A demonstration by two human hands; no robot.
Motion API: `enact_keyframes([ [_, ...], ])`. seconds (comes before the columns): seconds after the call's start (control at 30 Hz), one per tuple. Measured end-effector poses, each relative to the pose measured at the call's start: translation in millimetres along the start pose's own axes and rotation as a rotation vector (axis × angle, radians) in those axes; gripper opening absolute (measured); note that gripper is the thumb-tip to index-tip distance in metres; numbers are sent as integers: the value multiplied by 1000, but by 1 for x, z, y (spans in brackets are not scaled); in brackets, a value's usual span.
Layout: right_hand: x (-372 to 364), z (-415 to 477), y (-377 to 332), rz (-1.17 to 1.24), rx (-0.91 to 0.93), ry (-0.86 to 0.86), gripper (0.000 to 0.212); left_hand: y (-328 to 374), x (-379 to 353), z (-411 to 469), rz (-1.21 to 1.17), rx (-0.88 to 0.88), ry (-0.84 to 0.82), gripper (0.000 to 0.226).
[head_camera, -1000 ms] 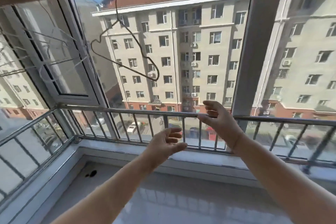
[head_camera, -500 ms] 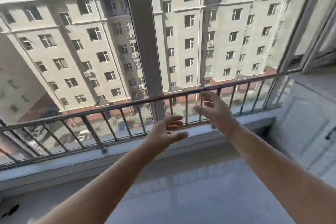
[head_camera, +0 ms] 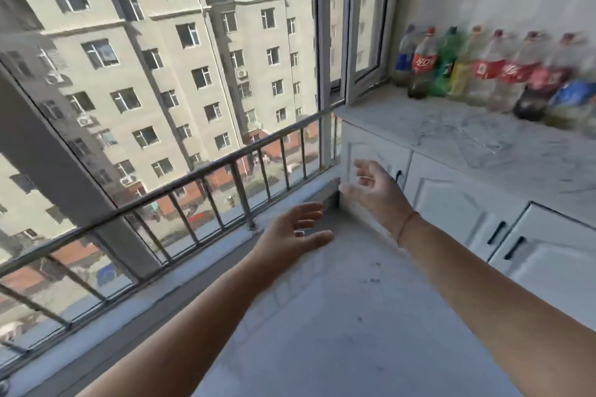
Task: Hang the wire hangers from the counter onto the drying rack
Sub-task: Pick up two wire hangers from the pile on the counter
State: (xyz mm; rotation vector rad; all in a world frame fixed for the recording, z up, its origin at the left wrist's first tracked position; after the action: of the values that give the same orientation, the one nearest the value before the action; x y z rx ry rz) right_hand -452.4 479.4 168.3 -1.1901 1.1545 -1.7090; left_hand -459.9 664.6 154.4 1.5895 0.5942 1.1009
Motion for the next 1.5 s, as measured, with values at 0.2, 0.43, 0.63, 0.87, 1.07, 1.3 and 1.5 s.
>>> enact_keyframes([
  [0.2, 93, 37, 38, -14, -82, 202, 52, 23, -66, 94, -17, -72, -169, 44],
  [0.43, 204, 76, 75, -41, -152, 433, 50, 64, -134, 209, -38, -149, -359, 45],
  [0.63, 280, 83, 107, -45, -233, 611, 51, 89, -205, 285, -32, -191, -506, 43],
  [0.87, 373, 91, 167, -61, -347, 697, 40, 95, -304, 346, -21, -184, -627, 40],
  [1.07, 468, 121, 239, -96, -469, 662, 14, 96, -386, 410, -24, -134, -574, 41],
  [1.3, 560, 167, 326, -293, -586, 539, 7, 94, -457, 466, -34, -20, -462, 39],
  [1.5, 584, 205, 390, -461, -654, 435, 13, 63, -469, 494, -26, 115, -372, 35],
])
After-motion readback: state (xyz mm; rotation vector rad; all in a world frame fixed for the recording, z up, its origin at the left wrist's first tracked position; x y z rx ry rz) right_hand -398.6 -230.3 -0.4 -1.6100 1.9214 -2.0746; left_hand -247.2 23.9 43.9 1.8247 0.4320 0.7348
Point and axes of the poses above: each hand's wrist, its own z-axis towards the middle knuckle, its own x-axis out of the back of the hand, y = z × x, the point moved 5 cm from there along z, towards the middle knuckle
